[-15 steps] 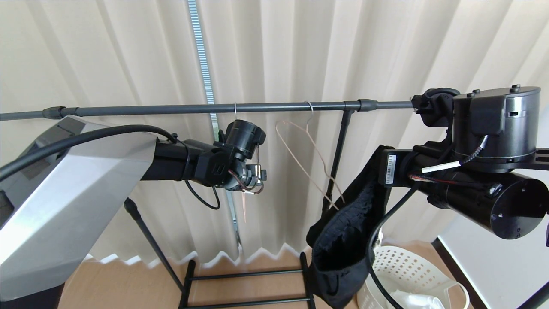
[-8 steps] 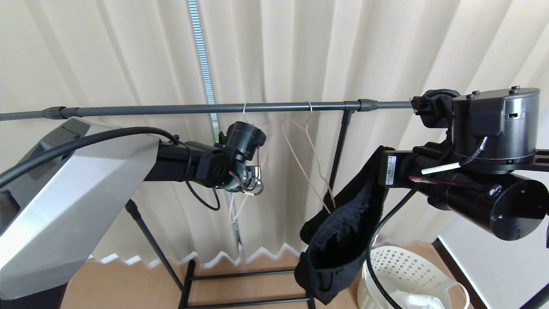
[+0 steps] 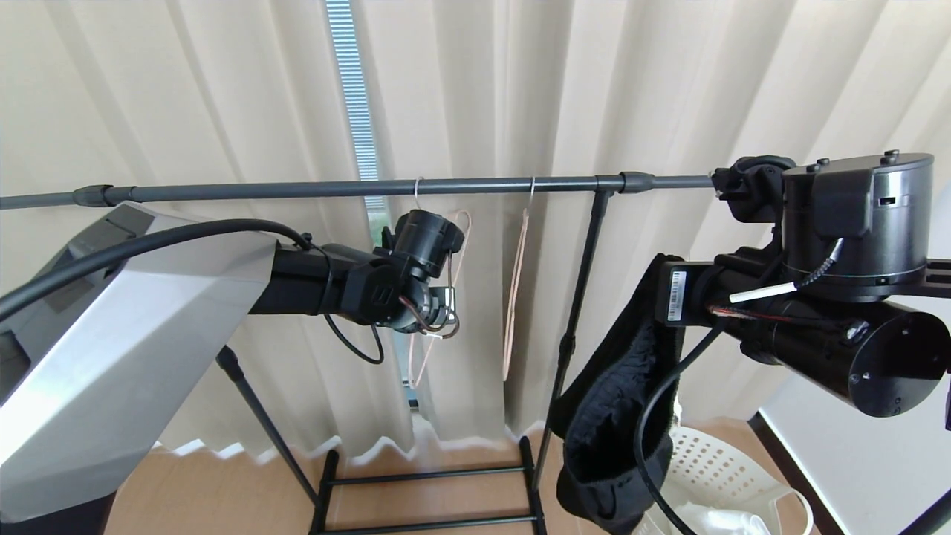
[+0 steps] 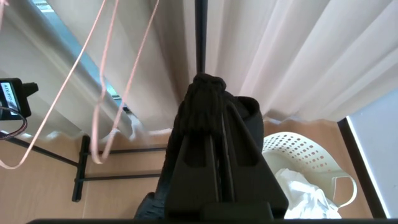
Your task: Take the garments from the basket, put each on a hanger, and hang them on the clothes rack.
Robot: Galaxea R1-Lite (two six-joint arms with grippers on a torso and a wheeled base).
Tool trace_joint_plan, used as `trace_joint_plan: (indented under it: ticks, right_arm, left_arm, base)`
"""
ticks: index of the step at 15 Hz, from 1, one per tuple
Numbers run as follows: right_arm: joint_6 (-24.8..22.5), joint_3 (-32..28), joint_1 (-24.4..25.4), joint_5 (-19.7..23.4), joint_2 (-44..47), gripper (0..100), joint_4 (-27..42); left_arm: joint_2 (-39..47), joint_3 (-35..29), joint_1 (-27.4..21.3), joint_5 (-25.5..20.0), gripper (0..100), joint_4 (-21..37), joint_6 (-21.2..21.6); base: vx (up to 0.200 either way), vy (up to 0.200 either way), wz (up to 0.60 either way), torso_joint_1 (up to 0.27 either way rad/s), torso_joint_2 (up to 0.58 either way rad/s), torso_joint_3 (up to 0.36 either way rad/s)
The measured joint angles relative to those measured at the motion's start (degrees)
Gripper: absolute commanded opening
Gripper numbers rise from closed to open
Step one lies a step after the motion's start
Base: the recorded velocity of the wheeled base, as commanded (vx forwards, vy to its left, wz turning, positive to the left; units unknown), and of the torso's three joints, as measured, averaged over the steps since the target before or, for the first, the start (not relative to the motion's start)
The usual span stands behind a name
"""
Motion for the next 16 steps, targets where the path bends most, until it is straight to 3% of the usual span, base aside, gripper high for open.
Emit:
trace_joint_plan:
  ticks: [8, 16]
  right_arm:
    - [0.0, 0.0, 0.0, -0.02, 0.0, 0, 0.0]
    - [-0.02, 0.06, 0.09, -0.02, 0.0, 0, 0.0]
  left_arm:
    - [-5.18, 2.58, -2.51, 0.09, 0, 0.27, 0.07]
    - [-15.27, 13.7, -5.88, 0.09, 0, 0.07, 0.13]
  base:
    - [0.0, 0.0, 0.0, 0.0, 0.0, 0.0]
    - [0.0, 0.0, 0.0, 0.0, 0.0, 0.0]
